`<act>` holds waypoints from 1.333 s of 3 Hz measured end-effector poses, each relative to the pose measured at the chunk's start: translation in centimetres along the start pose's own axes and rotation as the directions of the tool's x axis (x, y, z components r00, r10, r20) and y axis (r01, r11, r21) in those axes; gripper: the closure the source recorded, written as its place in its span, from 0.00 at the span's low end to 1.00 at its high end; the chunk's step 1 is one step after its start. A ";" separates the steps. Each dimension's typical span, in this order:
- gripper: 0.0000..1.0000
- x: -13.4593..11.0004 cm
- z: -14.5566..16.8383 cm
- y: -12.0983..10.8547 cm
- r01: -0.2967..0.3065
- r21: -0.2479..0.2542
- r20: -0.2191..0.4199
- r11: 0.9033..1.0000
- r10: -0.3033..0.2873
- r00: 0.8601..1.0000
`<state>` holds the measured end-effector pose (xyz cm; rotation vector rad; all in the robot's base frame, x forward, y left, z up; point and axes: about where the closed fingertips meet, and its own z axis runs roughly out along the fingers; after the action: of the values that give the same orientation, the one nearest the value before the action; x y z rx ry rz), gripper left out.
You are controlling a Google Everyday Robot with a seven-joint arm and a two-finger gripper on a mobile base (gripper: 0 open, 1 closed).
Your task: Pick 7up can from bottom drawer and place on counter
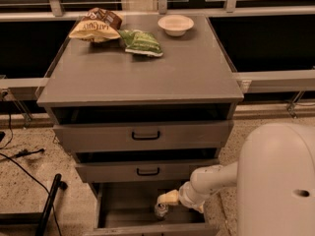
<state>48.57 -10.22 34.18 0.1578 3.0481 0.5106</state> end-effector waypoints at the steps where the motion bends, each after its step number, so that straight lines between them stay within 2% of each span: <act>1: 0.00 0.4 3.5 0.5 0.015 -0.017 -0.023 1.000 -0.015 1.000; 2: 0.00 0.3 5.3 0.9 0.025 -0.070 -0.027 0.997 -0.027 0.999; 3: 0.00 -0.1 6.9 1.1 0.023 -0.150 -0.018 0.988 -0.026 0.999; 4: 0.00 -0.3 7.5 1.1 0.024 -0.190 -0.009 0.981 -0.026 1.000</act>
Offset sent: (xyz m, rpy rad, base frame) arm 0.0073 0.0325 -0.0622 0.1325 -0.0036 0.0483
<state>49.50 -6.75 27.46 0.1095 2.9852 0.7984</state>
